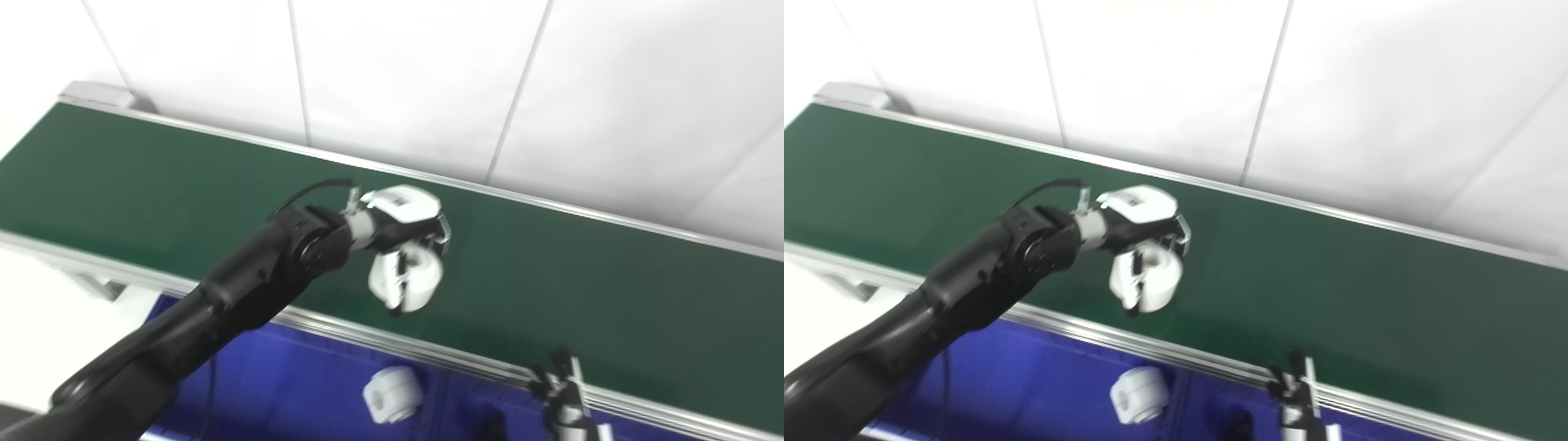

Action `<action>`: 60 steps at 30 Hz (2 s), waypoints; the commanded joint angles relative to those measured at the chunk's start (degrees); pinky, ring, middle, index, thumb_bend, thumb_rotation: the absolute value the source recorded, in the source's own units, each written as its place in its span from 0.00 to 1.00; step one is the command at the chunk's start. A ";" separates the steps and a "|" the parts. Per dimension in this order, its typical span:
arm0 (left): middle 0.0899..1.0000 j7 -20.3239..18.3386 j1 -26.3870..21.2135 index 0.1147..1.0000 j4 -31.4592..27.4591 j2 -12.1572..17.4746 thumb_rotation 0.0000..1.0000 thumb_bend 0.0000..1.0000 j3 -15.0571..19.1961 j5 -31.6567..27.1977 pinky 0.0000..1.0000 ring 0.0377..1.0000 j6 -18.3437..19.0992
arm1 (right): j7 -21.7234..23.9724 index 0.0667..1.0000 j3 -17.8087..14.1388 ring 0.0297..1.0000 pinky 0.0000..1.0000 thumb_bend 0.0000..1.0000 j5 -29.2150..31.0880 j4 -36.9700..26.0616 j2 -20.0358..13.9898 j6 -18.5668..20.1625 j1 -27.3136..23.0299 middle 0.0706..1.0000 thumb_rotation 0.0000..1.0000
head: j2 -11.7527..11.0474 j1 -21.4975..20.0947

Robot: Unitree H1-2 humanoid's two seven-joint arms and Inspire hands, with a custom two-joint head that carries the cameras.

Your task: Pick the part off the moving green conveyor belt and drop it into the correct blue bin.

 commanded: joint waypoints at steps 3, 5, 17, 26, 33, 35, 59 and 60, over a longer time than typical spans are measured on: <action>0.42 -2.22 -2.01 0.42 -6.32 2.73 0.00 0.52 2.84 1.31 0.19 0.23 1.36 | 1.08 1.00 -0.92 0.95 0.96 0.82 1.52 -3.24 -0.90 1.36 -0.74 1.00 1.00 | 1.72 3.78; 0.42 -3.37 -1.71 0.42 -7.78 3.30 0.00 0.53 3.57 1.53 0.19 0.22 1.78 | 1.20 1.00 -1.43 0.95 0.96 0.83 2.11 -3.94 -1.29 2.14 -1.06 1.00 1.00 | 2.14 5.71; 0.42 -5.39 11.14 0.42 -15.46 9.36 0.00 0.53 8.32 4.36 0.18 0.21 3.75 | 3.60 1.00 -5.36 0.94 0.97 0.87 6.98 -3.55 -5.57 4.26 -3.64 1.00 1.00 | 2.32 15.77; 0.42 -5.09 19.50 0.42 -17.73 11.21 0.00 0.53 10.43 8.33 0.15 0.17 3.94 | 3.95 1.00 -5.78 0.91 0.93 0.89 7.03 -3.06 -5.64 6.00 -5.20 0.97 1.00 | 3.02 14.88; 0.42 -5.68 26.80 0.42 -17.54 11.36 0.00 0.53 10.57 7.76 0.21 0.24 4.47 | 4.36 1.00 -5.16 0.91 0.91 0.89 6.83 -3.18 -5.22 5.70 -5.20 0.97 0.99 | 3.51 13.80; 0.42 -5.65 28.73 0.42 -16.82 11.59 0.00 0.53 10.00 9.26 0.24 0.28 4.41 | 4.19 1.00 -5.12 0.91 0.91 0.88 6.69 -3.56 -5.08 6.00 -4.97 0.97 0.99 | 3.56 13.65; 0.74 -7.51 31.43 0.69 -14.42 12.47 0.50 0.98 11.07 7.06 0.62 0.73 5.22 | 4.44 1.00 -5.08 0.90 0.88 0.85 6.88 -5.96 -4.40 8.41 -4.68 0.96 0.95 | 3.86 12.20; 0.75 -7.65 31.42 0.70 -14.78 12.46 0.51 0.99 11.35 6.75 0.62 0.73 5.48 | 4.45 1.00 -5.05 0.90 0.88 0.85 6.75 -5.96 -4.45 8.39 -4.73 0.97 0.95 | 3.86 12.20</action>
